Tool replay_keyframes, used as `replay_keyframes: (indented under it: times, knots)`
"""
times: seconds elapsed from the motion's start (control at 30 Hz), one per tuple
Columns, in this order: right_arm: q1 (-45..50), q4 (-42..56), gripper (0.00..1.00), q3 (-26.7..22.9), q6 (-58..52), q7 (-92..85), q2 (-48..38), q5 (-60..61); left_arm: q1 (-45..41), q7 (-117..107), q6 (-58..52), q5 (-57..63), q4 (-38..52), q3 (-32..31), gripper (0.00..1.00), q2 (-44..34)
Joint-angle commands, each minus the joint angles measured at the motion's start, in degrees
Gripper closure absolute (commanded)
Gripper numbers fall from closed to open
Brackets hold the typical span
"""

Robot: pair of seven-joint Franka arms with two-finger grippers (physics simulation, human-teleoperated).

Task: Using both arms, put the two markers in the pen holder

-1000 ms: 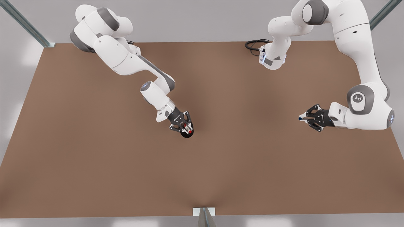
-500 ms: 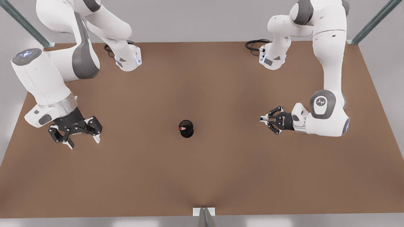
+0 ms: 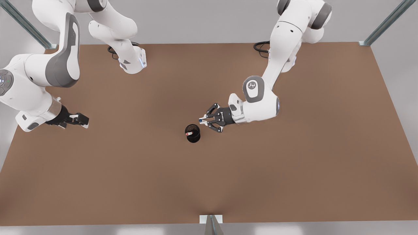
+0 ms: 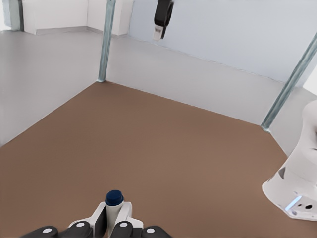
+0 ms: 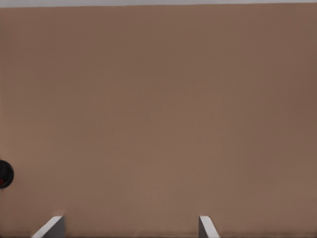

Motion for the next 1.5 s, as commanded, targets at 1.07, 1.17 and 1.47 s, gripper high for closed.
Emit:
replay_keyframes:
  times: [1.07,1.17,1.47]
  knots:
    - [0.76,1.73,0.0,2.05,-2.57,-2.77,-0.37,0.04,-12.86,-18.61,35.31,-3.09,6.33,0.2,0.79,11.87]
    - [0.49,1.64,0.0,2.14,-2.66,-2.95,-0.45,0.04,-12.86,-18.61,35.31,-3.01,6.24,0.2,0.79,11.87]
    - [0.14,1.64,0.0,1.97,-3.36,-4.09,-0.37,0.04,-13.47,-18.17,36.1,-3.36,6.42,0.2,0.79,14.33]
